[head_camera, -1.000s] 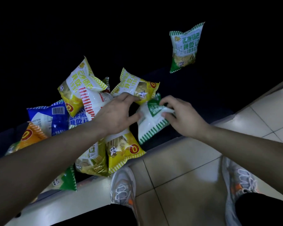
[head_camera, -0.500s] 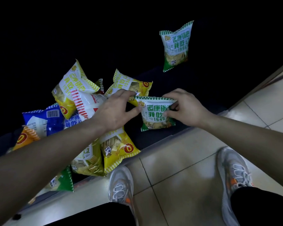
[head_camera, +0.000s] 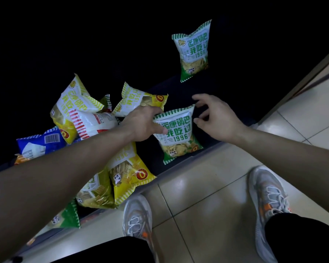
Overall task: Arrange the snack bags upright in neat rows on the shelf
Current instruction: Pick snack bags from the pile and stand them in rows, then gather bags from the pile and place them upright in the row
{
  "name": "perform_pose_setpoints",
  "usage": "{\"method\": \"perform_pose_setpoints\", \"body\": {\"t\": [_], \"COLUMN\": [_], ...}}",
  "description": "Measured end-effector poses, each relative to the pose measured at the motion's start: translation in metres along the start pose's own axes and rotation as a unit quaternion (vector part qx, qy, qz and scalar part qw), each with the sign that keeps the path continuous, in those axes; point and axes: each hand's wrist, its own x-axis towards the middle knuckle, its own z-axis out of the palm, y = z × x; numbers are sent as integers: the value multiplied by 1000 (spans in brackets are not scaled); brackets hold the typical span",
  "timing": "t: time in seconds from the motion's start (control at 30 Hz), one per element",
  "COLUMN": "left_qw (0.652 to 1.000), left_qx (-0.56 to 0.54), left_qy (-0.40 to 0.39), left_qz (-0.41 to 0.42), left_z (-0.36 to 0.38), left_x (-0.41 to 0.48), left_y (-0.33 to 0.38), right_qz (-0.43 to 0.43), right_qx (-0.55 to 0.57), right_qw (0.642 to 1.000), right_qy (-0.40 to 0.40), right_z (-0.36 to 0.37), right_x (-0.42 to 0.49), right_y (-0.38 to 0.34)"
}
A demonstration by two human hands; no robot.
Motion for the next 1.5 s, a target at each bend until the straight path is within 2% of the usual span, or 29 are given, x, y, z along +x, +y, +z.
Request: {"method": "perform_pose_setpoints", "body": {"t": [0.17, 0.3, 0.47, 0.73, 0.83, 0.93, 1.1, 1.17, 1.27, 1.37, 1.43, 1.5], "left_qw": [998, 995, 988, 975, 966, 965, 959, 962, 973, 972, 975, 976], "left_qx": [-44, -7, -6, -51, -36, 23, 74, 76, 151, 215, 192, 181], "left_qy": [37, 92, 150, 209, 246, 256, 274, 262, 170, 87, 69, 69], "left_qz": [-29, -35, -18, -59, -68, -46, -16, 15, 33, -33, -86, -101], "left_z": [-7, -27, -40, -25, -23, -22, -31, -41, -51, -50, -47, -43], "left_x": [21, 63, 132, 206, 216, 217, 180, 146, 83, 30, 8, -4], "left_y": [3, 29, 67, 97, 104, 106, 100, 86, 45, -6, -32, -51], "right_qz": [65, 93, 115, 137, 138, 142, 127, 122, 107, 90, 85, 79], "right_qx": [-31, -66, -107, -138, -141, -140, -131, -126, -123, -129, -132, -134], "right_qw": [997, 993, 982, 974, 974, 972, 975, 976, 977, 976, 975, 974], "right_qy": [-27, -43, -102, -116, -115, -123, -123, -126, -136, -148, -159, -167], "right_z": [-14, -25, -40, -47, -44, -39, -33, -30, -21, -5, 9, 26], "right_x": [-1, -1, 3, 9, 9, 8, 11, 12, 14, 16, 21, 29], "right_y": [20, 32, 51, 77, 82, 82, 65, 53, 31, 12, 2, -6]}}
